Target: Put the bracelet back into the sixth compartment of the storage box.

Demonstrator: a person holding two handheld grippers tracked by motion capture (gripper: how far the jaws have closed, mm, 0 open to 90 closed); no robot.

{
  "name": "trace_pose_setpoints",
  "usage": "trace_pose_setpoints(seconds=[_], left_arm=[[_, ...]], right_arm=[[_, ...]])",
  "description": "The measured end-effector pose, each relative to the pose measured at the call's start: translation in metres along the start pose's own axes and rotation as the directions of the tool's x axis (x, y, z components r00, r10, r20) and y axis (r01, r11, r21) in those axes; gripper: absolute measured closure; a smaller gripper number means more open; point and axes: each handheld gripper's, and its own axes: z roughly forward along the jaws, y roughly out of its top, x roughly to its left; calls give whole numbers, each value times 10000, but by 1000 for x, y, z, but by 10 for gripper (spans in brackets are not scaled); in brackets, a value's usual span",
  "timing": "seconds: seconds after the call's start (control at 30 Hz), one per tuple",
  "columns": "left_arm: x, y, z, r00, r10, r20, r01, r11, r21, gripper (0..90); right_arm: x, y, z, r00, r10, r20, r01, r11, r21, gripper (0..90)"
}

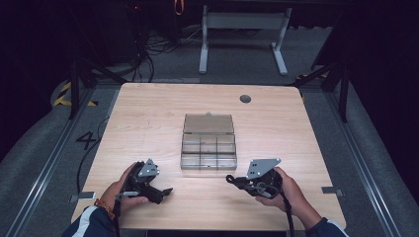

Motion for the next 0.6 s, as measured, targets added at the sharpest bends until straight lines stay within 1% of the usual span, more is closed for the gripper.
trace_pose_setpoints(seconds=[0.07,0.2,0.3,0.33,0.37,0.6], left_arm=[[0,0,0,10000,-1,-1,1,10000,-1,5],[0,0,0,10000,-4,1,4,10000,0,5],[0,0,0,10000,-9,-4,9,10000,-2,6],[0,0,0,10000,-11,-5,11,10000,-3,6],[0,0,0,10000,-8,-5,8,10000,-1,5],[0,0,0,10000,-9,-6,9,10000,-3,6]], right_arm=[[-5,3,-3,9999,-5,156,5,10000,12,816],[-15,11,-6,9995,197,256,-197,9998,6,816],[-22,19,-7,9993,100,368,-100,9999,-14,816],[-22,19,-7,9993,100,368,-100,9999,-14,816],[-26,24,-7,9991,58,419,-56,10000,-62,816],[-38,34,-3,9985,149,533,-143,9998,-99,816]])
